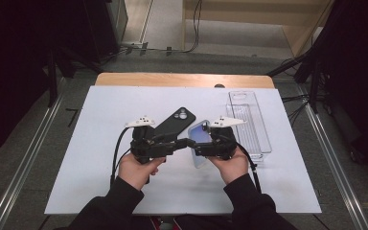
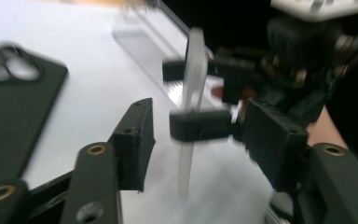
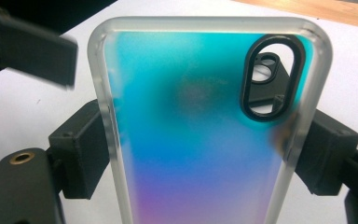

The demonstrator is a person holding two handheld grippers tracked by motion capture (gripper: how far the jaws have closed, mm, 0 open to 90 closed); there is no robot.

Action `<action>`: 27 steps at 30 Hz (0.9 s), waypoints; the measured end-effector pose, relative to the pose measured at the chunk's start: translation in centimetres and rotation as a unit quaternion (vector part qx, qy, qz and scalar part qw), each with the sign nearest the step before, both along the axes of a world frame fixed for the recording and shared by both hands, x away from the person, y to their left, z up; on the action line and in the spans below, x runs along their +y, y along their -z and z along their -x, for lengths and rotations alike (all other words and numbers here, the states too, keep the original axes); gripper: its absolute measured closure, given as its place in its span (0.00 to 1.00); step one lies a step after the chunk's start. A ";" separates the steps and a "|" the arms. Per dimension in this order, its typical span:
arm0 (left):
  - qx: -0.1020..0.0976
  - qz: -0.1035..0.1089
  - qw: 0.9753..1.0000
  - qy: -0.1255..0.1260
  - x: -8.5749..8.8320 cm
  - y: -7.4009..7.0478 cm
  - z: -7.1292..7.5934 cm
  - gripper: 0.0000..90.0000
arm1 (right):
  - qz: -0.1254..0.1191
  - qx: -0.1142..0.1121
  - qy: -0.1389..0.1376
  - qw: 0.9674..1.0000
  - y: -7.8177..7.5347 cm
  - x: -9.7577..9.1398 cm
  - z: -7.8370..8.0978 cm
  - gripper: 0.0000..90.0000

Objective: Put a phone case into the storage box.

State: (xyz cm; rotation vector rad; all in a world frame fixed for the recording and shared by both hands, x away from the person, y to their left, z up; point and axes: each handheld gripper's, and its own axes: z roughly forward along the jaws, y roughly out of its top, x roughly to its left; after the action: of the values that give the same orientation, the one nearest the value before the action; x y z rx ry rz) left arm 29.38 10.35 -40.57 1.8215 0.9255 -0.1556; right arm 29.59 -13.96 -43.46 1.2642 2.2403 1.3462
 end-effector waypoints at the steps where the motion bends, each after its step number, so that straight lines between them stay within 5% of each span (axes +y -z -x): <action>1: 0.000 -0.005 1.000 0.006 0.0 0.2 0.0 0.43 | 0.001 -0.001 -0.002 1.000 0.0 -0.1 0.0 0.17; 10: 0.011 -0.025 0.997 0.070 0.5 1.2 -0.3 0.35 | -0.002 -0.010 -0.027 1.000 -0.7 -1.1 -0.3 0.17; 21: -0.045 -0.097 0.986 0.126 1.8 2.6 0.3 0.35 | -0.016 -0.016 -0.077 0.997 -2.3 -2.9 -0.6 0.17; 27: -0.052 -0.111 0.984 0.131 2.8 3.0 0.6 0.35 | -0.022 -0.007 -0.096 0.995 -2.8 -3.5 -0.8 0.17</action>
State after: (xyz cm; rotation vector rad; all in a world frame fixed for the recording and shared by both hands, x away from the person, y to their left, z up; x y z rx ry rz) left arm 28.76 13.14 -43.57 2.1346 0.6468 -0.1240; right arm 30.36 -17.49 -40.61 1.0709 2.3856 1.4718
